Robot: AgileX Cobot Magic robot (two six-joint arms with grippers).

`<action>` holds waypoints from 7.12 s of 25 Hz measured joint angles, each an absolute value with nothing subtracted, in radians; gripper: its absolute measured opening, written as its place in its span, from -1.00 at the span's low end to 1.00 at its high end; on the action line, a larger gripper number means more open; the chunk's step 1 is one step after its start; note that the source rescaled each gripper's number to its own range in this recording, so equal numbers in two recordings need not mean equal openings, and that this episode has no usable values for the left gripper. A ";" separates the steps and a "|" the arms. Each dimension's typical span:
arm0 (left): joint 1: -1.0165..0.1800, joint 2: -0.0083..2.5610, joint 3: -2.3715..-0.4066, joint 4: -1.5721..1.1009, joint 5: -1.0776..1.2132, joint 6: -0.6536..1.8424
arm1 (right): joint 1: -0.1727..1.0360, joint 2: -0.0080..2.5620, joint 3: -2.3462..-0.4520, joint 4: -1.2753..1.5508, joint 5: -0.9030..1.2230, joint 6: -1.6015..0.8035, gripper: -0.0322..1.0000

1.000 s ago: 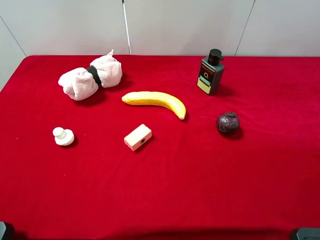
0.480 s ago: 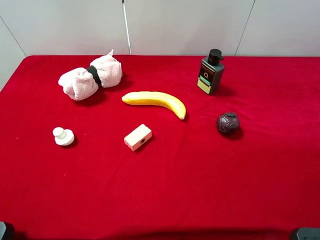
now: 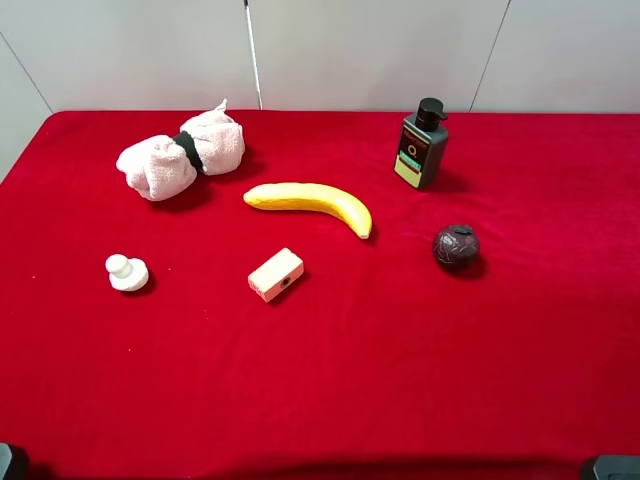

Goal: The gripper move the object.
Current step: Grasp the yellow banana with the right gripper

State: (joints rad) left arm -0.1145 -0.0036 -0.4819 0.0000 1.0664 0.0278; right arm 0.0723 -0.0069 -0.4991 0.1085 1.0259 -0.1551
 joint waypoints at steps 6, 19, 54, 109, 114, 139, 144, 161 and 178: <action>-0.115 -0.004 -0.482 0.000 1.066 0.028 | 0.072 -0.007 -0.499 0.109 1.026 -0.155 1.00; -0.115 -0.004 -0.482 0.000 1.066 0.028 | 0.072 -0.007 -0.499 0.109 1.026 -0.153 1.00; -0.115 -0.004 -0.482 0.000 1.066 0.028 | 0.072 0.118 -0.515 0.192 0.959 -0.164 1.00; -0.115 -0.004 -0.482 0.000 1.066 0.028 | 0.671 1.358 -0.994 0.102 0.564 -0.361 1.00; -0.115 -0.004 -0.482 0.000 1.066 0.028 | 0.683 1.457 -1.084 0.077 0.594 -0.361 1.00; -0.115 -0.004 -0.482 0.000 1.066 0.028 | 0.746 1.914 -1.479 0.066 0.726 -0.378 1.00; -0.115 -0.004 -0.482 0.000 1.066 0.028 | 0.757 1.977 -1.502 0.054 0.723 -0.382 1.00; -0.115 -0.004 -0.482 0.000 1.066 0.028 | 0.760 2.138 -1.546 0.000 0.639 -0.397 1.00; -0.115 -0.004 -0.482 0.000 1.066 0.028 | 0.721 2.218 -1.546 -0.012 0.583 -0.430 1.00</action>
